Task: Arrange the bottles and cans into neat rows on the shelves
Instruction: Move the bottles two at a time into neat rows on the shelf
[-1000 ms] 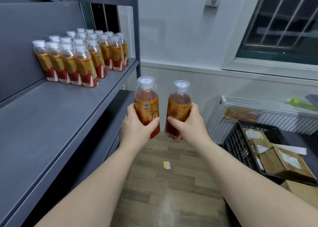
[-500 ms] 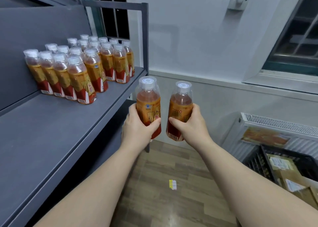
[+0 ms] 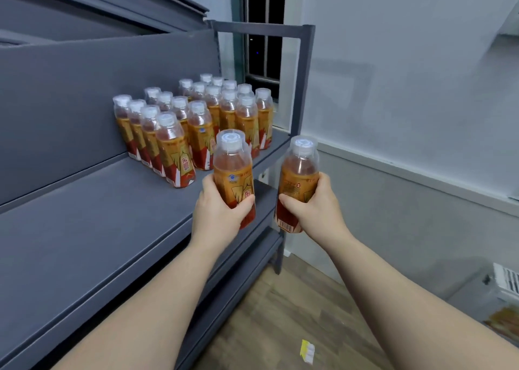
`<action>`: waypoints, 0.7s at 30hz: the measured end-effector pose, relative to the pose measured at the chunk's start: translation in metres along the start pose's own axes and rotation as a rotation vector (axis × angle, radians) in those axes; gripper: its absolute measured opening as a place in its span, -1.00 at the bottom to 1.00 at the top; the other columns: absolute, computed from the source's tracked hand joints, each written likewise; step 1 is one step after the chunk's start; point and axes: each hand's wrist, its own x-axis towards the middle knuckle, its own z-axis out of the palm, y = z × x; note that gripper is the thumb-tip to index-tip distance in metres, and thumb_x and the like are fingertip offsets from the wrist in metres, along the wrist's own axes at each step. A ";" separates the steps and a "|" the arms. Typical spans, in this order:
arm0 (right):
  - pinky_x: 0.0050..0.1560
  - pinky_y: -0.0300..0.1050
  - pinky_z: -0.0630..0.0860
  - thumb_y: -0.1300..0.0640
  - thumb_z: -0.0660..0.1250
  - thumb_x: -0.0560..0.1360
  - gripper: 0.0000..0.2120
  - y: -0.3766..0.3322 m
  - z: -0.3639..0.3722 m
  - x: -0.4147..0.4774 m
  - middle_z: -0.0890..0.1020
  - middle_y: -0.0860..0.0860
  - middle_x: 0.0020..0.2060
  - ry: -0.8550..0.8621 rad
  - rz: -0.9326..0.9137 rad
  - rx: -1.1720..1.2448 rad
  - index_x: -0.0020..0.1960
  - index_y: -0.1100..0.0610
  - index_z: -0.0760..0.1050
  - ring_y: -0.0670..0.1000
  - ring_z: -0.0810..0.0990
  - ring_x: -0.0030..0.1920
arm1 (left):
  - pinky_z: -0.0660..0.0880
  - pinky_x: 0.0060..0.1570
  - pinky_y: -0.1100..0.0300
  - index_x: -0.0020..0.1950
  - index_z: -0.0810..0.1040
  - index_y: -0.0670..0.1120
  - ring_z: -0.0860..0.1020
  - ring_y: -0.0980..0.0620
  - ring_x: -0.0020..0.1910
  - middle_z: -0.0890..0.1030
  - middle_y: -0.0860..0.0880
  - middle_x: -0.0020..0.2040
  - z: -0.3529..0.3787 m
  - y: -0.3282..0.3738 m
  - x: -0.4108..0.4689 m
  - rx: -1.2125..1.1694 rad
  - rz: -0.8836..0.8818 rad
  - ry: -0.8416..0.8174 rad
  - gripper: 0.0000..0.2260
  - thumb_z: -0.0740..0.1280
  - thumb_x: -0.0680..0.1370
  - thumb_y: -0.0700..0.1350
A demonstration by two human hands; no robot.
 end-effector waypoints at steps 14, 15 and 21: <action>0.16 0.03 0.58 -0.04 0.53 0.42 -0.31 -0.010 0.086 0.113 0.53 -0.07 0.19 -0.188 -0.073 -0.035 0.40 0.00 0.24 -0.02 0.55 0.17 | 0.49 0.30 -0.07 0.47 0.20 0.06 0.46 -0.05 0.33 0.46 0.02 0.38 -0.007 -0.053 0.090 0.037 -0.128 0.182 -0.25 0.52 0.42 0.16; 0.17 0.03 0.58 -0.04 0.53 0.42 -0.31 -0.012 0.092 0.118 0.53 -0.07 0.19 -0.196 -0.081 -0.038 0.40 0.00 0.24 -0.02 0.54 0.18 | 0.49 0.29 -0.06 0.46 0.21 0.07 0.47 -0.05 0.33 0.46 0.02 0.37 -0.007 -0.055 0.094 0.036 -0.137 0.190 -0.26 0.52 0.42 0.16; 0.18 -0.02 0.54 -0.05 0.53 0.41 -0.36 -0.014 0.120 0.145 0.53 -0.10 0.20 -0.252 -0.133 -0.031 0.35 -0.07 0.24 -0.04 0.54 0.18 | 0.51 0.23 0.03 0.41 0.27 0.06 0.49 0.01 0.26 0.49 0.05 0.31 -0.006 -0.067 0.106 0.030 -0.155 0.236 -0.33 0.52 0.42 0.13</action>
